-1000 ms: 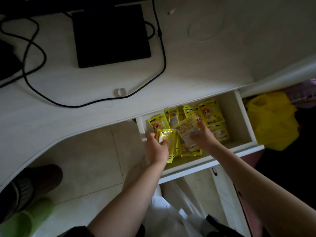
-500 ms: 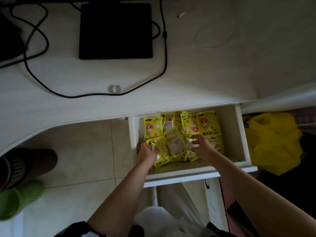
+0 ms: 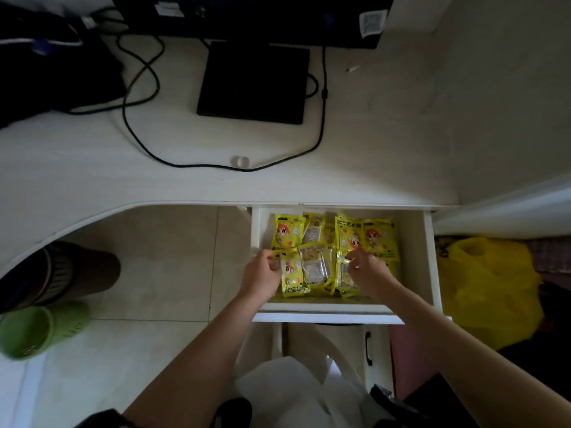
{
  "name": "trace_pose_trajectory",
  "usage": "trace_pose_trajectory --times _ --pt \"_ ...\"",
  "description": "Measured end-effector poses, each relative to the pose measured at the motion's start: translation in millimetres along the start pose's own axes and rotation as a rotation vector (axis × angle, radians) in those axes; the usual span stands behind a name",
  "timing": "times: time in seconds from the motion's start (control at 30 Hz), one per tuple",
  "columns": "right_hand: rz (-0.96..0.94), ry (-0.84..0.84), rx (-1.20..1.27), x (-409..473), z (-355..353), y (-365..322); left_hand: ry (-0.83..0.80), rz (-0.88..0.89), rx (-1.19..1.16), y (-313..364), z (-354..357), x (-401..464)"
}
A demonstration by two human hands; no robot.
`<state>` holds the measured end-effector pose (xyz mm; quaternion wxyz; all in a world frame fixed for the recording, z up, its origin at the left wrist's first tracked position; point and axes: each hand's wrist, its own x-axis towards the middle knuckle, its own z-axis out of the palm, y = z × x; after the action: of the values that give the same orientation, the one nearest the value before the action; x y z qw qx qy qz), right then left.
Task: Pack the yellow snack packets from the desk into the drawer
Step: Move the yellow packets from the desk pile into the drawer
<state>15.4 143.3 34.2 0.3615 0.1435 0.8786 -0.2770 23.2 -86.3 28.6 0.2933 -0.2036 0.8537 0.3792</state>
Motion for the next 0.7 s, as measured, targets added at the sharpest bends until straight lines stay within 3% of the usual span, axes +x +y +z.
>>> trace_pose_trajectory --times 0.17,0.3,0.7 --pt "-0.182 -0.043 -0.081 -13.4 8.0 -53.4 0.071 0.084 0.039 -6.0 -37.4 -13.7" --pt "-0.353 -0.037 -0.233 -26.5 23.1 -101.7 0.13 0.146 0.207 -28.5 -68.3 -27.4" --pt "-0.652 -0.063 -0.488 -55.3 131.5 -258.3 0.336 0.047 0.228 -157.4 -181.6 -67.6"
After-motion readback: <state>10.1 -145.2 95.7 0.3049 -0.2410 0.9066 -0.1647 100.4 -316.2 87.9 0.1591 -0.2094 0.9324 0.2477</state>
